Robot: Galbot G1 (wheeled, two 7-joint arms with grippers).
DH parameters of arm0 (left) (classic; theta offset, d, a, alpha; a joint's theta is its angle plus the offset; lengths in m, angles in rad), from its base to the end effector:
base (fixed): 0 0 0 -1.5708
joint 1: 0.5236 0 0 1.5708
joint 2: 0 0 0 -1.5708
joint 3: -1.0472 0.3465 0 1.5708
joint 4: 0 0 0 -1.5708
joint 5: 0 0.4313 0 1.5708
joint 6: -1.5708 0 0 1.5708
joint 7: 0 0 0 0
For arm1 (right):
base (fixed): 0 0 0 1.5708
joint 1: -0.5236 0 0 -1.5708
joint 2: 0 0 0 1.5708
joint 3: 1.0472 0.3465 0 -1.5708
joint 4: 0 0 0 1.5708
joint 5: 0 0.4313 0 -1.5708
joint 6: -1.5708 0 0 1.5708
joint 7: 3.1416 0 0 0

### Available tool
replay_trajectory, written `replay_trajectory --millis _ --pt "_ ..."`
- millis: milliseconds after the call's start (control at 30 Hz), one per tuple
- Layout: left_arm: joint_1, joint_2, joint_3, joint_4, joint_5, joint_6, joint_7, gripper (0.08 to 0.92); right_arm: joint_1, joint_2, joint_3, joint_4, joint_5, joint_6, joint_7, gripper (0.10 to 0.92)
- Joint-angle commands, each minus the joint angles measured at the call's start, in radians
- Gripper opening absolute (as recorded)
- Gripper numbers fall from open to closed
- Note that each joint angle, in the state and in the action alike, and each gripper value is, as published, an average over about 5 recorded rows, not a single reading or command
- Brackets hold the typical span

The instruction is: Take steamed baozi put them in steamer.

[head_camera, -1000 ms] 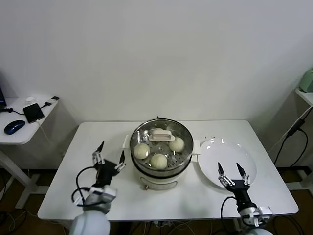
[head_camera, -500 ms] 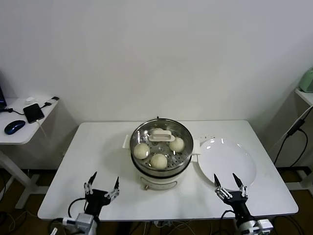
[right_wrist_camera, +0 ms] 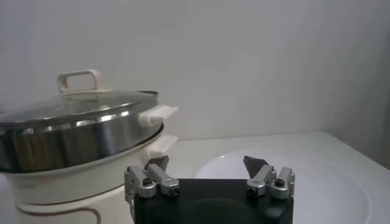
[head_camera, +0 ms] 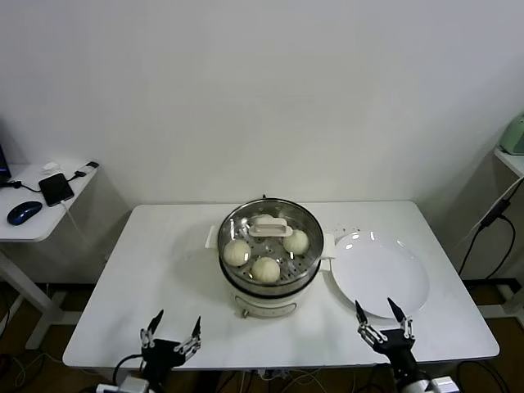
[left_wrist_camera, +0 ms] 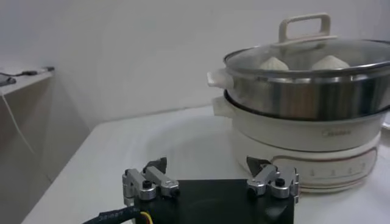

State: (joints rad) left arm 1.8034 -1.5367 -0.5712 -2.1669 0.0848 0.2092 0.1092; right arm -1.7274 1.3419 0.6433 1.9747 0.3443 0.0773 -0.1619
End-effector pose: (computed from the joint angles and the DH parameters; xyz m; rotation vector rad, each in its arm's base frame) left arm 0.1882 0.0205 -0.3201 -0.1174 -2.7584 -0.1673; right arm 0.2045 -0.0863 -0.3733 0.1919 -2.9572 -0.1448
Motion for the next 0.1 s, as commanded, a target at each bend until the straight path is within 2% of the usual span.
replay_trajectory --millis 33,100 --pt "0.054 -0.003 -0.004 -0.054 -0.044 0.015 0.009 0.823 -0.038 0.002 0.000 0.048 -0.017 -0.023 0.004 0.823" --pt "0.055 -0.004 -0.005 -0.059 -0.047 0.016 0.011 0.823 -0.040 0.002 0.000 0.050 -0.017 -0.024 0.004 0.823"
